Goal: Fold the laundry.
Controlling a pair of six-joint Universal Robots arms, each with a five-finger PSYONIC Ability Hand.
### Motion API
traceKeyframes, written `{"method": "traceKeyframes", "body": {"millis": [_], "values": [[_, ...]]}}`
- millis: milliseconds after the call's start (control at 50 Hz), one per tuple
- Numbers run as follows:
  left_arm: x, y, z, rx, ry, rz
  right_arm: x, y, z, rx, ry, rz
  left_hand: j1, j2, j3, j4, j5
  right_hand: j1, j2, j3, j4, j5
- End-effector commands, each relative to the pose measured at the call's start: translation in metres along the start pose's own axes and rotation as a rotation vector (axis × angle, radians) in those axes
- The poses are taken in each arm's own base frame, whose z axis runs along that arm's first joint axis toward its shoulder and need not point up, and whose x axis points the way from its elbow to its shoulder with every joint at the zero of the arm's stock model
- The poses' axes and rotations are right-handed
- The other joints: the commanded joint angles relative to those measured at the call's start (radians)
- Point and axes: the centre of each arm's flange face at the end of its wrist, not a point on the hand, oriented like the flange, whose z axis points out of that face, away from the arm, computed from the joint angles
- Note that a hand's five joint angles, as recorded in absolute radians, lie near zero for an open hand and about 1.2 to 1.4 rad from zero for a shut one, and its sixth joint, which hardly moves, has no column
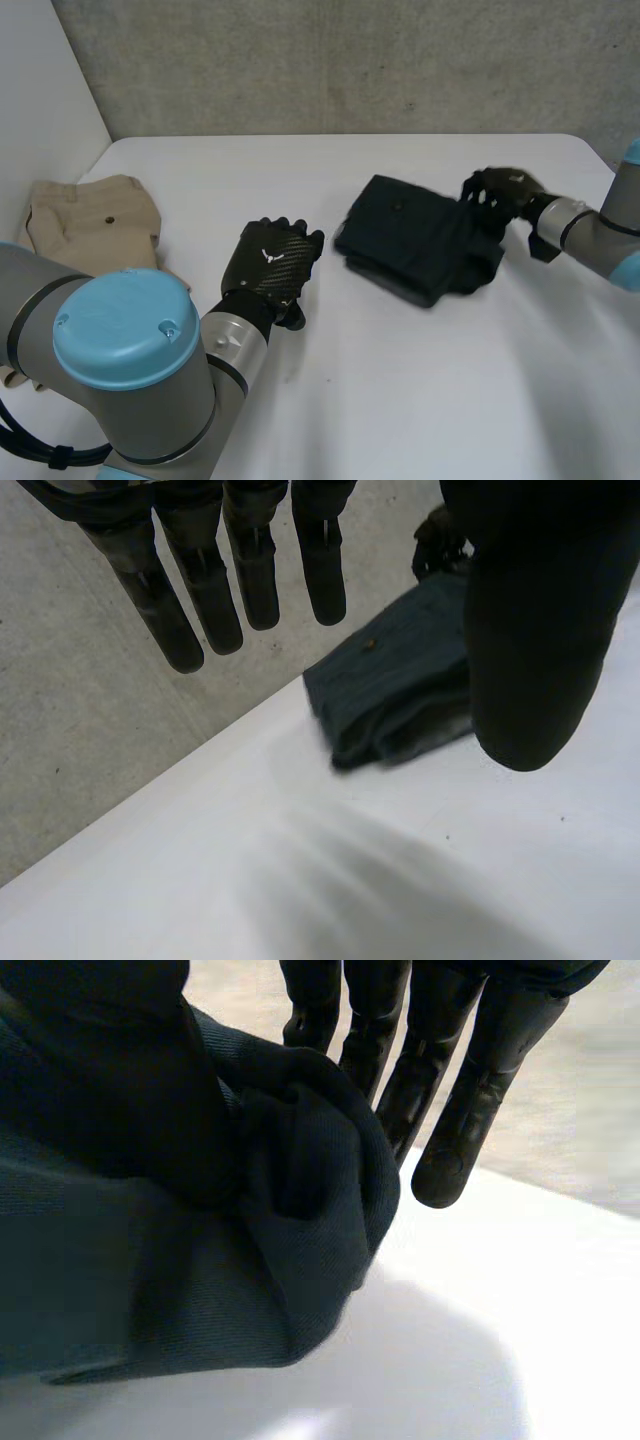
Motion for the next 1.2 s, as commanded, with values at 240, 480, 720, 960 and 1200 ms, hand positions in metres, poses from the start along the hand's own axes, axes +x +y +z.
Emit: {"method": "traceKeyframes", "body": {"millis": [240,480,720,960,1200], "values": [[0.000,0.001,-0.001,-0.004,0.000,0.002,0.165,-0.018,-0.036,0.147,0.566,0.026,-0.027,-0.002,-0.017,0.006,0.012,0.541,0.257,0.268,0.210,0.330],[0.000,0.001,-0.001,-0.004,-0.002,0.002,0.208,0.002,-0.058,0.119,0.598,0.008,-0.033,-0.008,-0.023,0.000,0.006,0.541,0.257,0.268,0.210,0.330],[0.000,0.001,0.000,-0.004,-0.003,0.002,0.229,0.012,-0.075,0.081,0.672,0.012,-0.036,-0.010,-0.026,-0.003,0.003,0.541,0.257,0.268,0.210,0.330],[-0.001,-0.002,0.000,0.004,-0.008,0.001,0.216,0.006,-0.082,0.008,0.654,0.059,-0.065,-0.040,-0.056,-0.032,-0.026,-0.681,-0.965,-0.954,-1.011,-0.892],[-0.015,-0.014,0.002,0.038,-0.057,-0.011,0.189,-0.053,-0.118,-0.146,0.639,-0.166,-0.127,-0.101,-0.117,-0.094,-0.088,-0.681,-0.965,-0.954,-1.011,-0.892]]}}
